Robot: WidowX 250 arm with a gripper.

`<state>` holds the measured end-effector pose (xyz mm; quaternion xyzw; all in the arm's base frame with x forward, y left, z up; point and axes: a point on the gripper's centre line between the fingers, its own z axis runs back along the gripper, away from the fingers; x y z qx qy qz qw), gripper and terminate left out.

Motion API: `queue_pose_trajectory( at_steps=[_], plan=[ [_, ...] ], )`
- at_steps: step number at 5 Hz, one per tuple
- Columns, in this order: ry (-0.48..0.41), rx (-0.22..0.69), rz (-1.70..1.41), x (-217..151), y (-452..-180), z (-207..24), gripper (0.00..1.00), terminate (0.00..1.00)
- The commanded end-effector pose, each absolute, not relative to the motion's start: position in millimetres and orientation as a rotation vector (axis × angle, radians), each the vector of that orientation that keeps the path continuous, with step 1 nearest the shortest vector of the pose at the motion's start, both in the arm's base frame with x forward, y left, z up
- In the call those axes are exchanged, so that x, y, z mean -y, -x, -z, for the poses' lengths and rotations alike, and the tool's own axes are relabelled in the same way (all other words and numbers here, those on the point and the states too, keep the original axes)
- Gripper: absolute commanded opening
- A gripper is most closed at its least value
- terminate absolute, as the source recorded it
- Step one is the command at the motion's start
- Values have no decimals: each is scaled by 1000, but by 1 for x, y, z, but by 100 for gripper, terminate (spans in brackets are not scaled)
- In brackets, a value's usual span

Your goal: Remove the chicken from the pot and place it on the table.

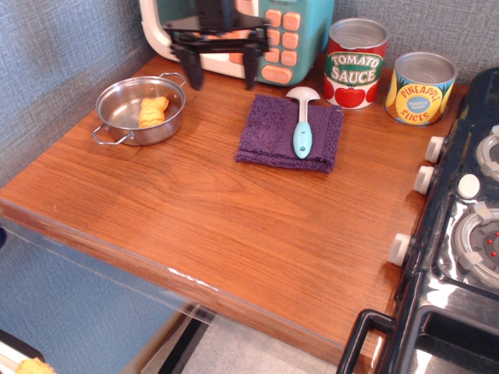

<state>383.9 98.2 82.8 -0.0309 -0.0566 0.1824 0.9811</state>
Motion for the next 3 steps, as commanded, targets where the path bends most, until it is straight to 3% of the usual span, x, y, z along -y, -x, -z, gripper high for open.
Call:
queue_pose_trajectory(
  at_steps=[1,3],
  plan=[
    [19,214,-420,-154,-374,-110,100,0],
    [50,172,-559,-190,-373,-76,100,0]
  ],
)
